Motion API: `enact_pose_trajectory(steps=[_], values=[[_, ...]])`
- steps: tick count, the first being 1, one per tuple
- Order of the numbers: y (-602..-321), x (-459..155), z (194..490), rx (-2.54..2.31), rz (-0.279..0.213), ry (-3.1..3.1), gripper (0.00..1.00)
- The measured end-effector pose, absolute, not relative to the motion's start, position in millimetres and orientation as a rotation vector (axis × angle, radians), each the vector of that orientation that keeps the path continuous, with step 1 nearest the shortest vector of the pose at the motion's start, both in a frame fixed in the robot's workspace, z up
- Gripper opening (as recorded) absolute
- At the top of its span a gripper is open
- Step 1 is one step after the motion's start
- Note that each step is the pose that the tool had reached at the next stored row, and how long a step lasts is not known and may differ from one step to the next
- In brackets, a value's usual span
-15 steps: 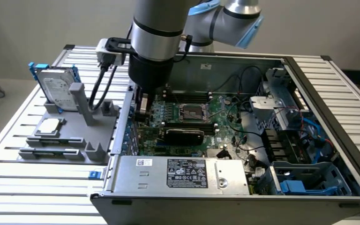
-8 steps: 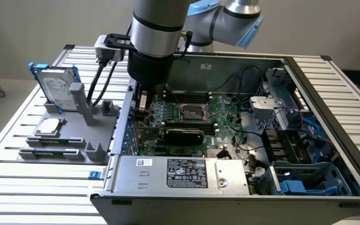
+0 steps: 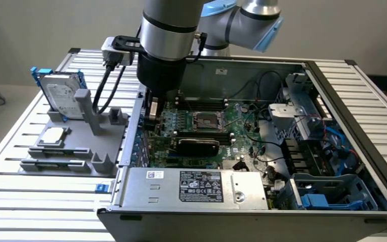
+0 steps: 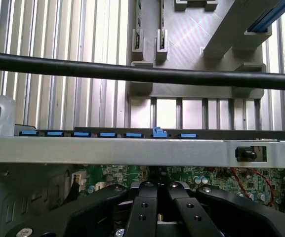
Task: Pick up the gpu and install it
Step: 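Insert the gpu into the slot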
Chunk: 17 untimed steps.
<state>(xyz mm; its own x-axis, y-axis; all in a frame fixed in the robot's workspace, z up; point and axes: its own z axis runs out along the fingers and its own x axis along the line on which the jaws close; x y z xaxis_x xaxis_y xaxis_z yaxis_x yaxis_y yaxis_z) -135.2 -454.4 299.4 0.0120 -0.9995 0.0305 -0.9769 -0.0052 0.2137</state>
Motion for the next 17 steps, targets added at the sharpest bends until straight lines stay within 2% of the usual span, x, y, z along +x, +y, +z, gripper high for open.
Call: enact_pose_trajectory(steps=[17], values=[[-453.1,-131.2,300.8,2.103,-0.193,-2.085,0.11]])
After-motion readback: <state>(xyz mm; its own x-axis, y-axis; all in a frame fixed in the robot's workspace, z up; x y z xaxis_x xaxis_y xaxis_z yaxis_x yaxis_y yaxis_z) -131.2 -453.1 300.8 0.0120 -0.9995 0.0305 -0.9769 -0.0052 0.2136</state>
